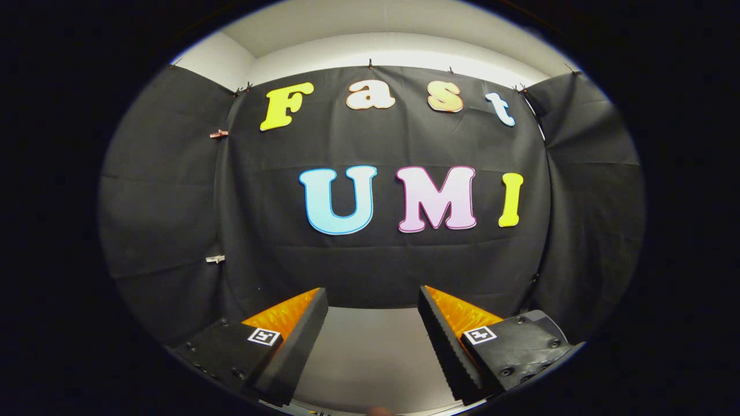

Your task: Put the clothes into the washing machine and then close the washing machine lid.

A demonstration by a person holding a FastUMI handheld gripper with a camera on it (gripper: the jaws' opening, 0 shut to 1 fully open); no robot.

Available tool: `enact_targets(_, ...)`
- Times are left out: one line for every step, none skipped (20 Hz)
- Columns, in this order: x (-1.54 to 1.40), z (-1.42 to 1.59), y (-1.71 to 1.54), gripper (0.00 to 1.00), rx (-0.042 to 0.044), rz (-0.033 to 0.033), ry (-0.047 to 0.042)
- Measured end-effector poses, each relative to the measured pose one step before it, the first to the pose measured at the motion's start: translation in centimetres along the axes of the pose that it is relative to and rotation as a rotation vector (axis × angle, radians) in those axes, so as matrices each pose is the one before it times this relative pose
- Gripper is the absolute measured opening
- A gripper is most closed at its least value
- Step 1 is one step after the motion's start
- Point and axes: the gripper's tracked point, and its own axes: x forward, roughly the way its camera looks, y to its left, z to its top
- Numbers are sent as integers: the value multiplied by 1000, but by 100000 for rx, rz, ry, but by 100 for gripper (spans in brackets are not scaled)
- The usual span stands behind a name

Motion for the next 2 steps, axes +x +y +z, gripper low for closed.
enact_targets(-11, 464, 599, 99, -830, 300, -750)
enact_targets(-181, 231, 167, 99, -918, -303, -671)
